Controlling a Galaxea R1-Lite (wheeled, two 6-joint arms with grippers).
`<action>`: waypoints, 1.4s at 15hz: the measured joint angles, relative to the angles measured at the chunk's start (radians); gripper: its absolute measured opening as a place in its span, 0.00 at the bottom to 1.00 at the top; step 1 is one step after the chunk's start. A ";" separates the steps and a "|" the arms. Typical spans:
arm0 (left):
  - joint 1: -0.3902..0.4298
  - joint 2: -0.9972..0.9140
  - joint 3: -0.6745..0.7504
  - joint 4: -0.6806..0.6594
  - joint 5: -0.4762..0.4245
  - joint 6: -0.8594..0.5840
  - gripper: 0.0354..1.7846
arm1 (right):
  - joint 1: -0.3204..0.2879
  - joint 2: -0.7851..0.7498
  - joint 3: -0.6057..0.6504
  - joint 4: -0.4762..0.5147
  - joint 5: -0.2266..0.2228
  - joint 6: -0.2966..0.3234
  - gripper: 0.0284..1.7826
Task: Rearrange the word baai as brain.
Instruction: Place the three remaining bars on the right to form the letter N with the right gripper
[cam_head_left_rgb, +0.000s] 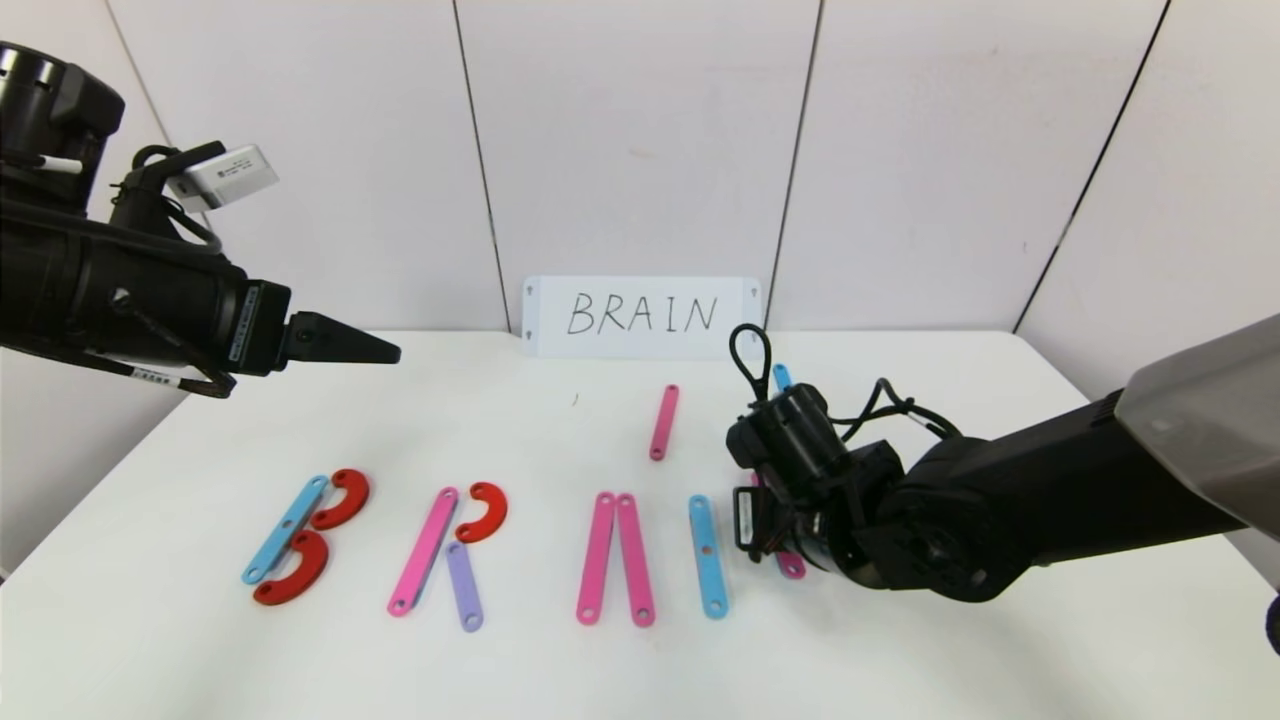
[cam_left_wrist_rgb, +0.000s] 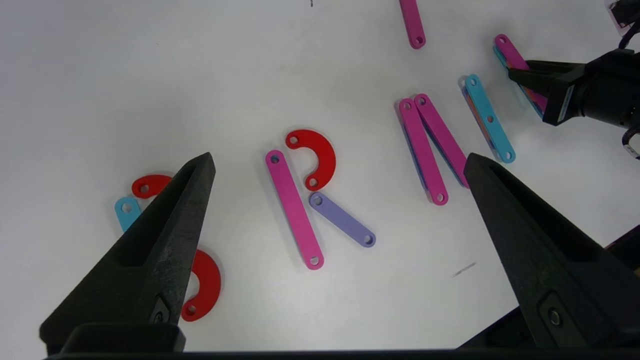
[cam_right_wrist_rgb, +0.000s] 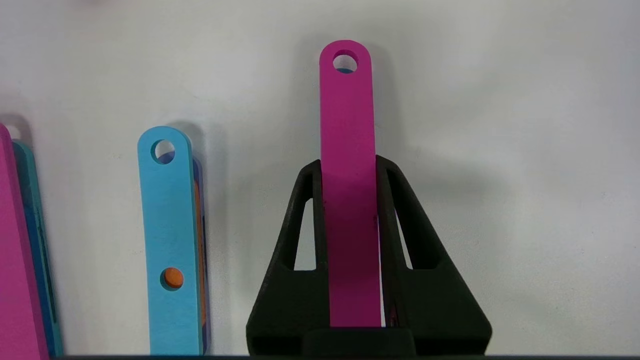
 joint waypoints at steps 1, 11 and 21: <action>0.000 0.000 0.000 0.000 0.000 0.000 0.98 | 0.001 0.002 0.001 0.000 0.000 0.000 0.16; -0.001 0.002 0.000 0.000 0.000 0.000 0.98 | 0.005 -0.004 0.014 0.002 0.002 0.008 0.83; -0.001 0.002 0.000 0.000 0.000 0.000 0.98 | -0.003 -0.016 0.014 0.003 -0.002 0.003 0.98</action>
